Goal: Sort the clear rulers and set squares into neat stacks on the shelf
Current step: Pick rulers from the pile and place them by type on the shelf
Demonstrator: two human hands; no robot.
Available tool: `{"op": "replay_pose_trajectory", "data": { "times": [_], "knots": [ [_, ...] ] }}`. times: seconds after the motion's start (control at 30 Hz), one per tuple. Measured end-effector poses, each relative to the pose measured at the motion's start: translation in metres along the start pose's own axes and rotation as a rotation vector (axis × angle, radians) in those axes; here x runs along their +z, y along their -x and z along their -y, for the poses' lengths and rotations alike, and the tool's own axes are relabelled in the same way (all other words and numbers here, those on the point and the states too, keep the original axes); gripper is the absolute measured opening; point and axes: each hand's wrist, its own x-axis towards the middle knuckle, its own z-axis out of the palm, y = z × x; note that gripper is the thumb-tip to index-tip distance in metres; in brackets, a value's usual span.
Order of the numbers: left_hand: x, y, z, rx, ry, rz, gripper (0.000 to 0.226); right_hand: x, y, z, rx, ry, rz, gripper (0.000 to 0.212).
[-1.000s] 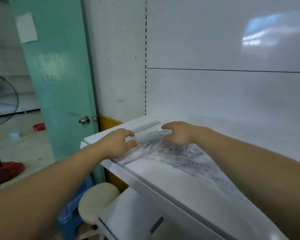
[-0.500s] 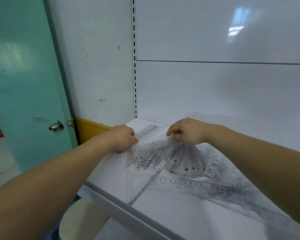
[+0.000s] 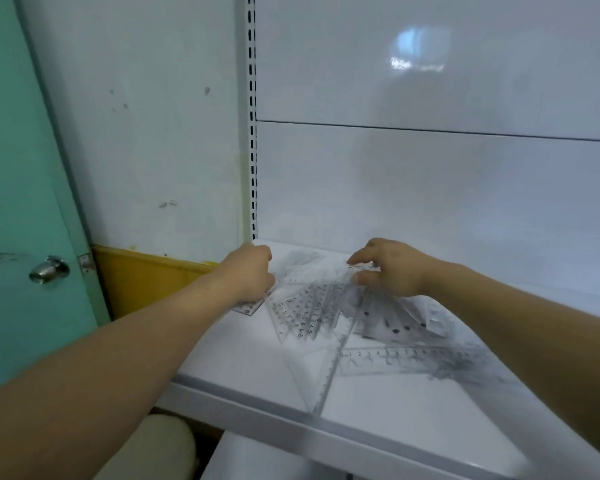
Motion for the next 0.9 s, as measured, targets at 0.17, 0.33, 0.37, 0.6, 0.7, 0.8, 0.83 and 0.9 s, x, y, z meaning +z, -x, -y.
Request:
{"op": "replay_pose_trajectory", "data": {
  "times": [0.17,0.33,0.37,0.6,0.7,0.8,0.83,0.9],
  "knots": [
    [0.004,0.0,-0.003,0.047,0.061,-0.022,0.045,-0.001,0.005,0.001,0.069,-0.091,-0.027,0.034],
    [0.0,-0.003,-0.001,0.012,0.09,0.024,0.061,-0.004,0.01,-0.004,0.09,-0.045,0.038,0.038],
    [-0.002,-0.004,0.0,0.005,0.09,0.023,0.059,-0.003,0.012,-0.005,0.098,-0.035,0.062,0.042],
    [-0.006,-0.006,0.0,0.009,0.085,0.005,0.049,-0.004,0.016,-0.008,0.051,0.006,0.019,0.036],
    [-0.006,-0.005,-0.001,0.021,0.084,-0.014,0.05,0.0,0.017,-0.007,0.033,0.016,0.005,0.03],
    [-0.006,-0.003,-0.002,0.022,0.092,0.0,0.051,0.0,0.022,-0.005,0.041,-0.013,0.025,0.034],
    [-0.005,-0.002,-0.002,0.025,0.089,0.005,0.051,-0.001,0.023,-0.004,0.047,-0.023,0.043,0.038],
    [-0.004,-0.001,-0.002,0.028,0.091,0.008,0.05,-0.003,0.025,-0.002,0.056,-0.025,0.069,0.043]
  ]
}}
